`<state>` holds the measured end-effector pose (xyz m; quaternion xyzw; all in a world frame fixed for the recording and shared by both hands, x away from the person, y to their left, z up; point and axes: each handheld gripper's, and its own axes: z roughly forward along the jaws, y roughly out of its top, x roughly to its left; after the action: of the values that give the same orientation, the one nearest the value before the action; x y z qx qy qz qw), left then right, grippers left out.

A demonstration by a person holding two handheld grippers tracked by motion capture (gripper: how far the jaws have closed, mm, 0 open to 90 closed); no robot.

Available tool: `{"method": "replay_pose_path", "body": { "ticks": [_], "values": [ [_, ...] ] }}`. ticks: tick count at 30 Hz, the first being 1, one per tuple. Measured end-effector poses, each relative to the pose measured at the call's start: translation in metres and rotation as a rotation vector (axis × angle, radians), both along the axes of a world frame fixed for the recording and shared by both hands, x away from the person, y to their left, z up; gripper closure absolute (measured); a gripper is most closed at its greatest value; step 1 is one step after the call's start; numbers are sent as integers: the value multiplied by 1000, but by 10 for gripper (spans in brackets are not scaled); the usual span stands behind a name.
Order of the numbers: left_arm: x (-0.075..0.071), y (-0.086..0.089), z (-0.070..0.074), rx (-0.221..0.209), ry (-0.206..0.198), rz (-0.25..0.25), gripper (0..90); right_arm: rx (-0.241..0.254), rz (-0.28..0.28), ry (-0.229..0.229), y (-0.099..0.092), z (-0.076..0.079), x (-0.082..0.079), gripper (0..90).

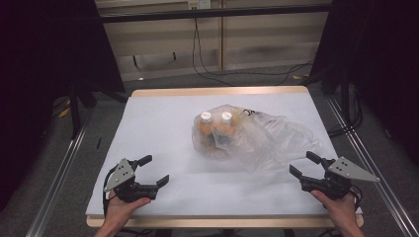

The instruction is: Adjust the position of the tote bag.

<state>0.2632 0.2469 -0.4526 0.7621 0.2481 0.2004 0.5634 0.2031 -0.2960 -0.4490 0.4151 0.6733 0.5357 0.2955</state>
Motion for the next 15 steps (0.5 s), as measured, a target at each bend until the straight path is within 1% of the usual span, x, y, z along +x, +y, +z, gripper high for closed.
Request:
{"method": "replay_pose_path", "body": {
  "ticks": [1,3,4,5,6,7,8,9,10,11,12,13,14,15],
  "values": [
    [-1,-3,1,5,-4,-26,114,-11,6,5,0,0,0,248],
    [-2,-6,2,3,-4,-28,119,-17,11,6,1,0,1,254],
    [-3,-8,2,-15,0,-29,133,-31,10,11,2,0,2,266],
    [-3,-10,3,-21,6,-44,137,-37,15,13,3,1,3,277],
    [-3,-10,3,-21,6,-44,139,-37,15,13,3,1,3,277],
    [-3,-12,5,1,-4,-52,153,-40,12,18,3,1,4,293],
    [-3,-12,5,1,-4,-52,159,-40,12,18,3,1,4,293],
    [-4,-14,6,-16,0,-50,159,-37,11,21,3,1,4,304],
    [-3,-15,7,-11,-6,-57,160,-36,9,24,3,1,5,320],
    [-2,-19,8,-6,-15,-65,181,-33,10,36,2,0,5,324],
    [-2,-19,8,-6,-15,-65,181,-33,10,36,2,0,5,324],
    [0,-25,10,-17,-16,-81,181,-44,0,49,1,0,6,350],
    [0,-25,10,-17,-16,-81,182,-44,-11,51,1,0,6,355],
    [1,-29,12,-30,-12,-87,186,-43,-14,57,0,-1,7,358]
  ]
}}
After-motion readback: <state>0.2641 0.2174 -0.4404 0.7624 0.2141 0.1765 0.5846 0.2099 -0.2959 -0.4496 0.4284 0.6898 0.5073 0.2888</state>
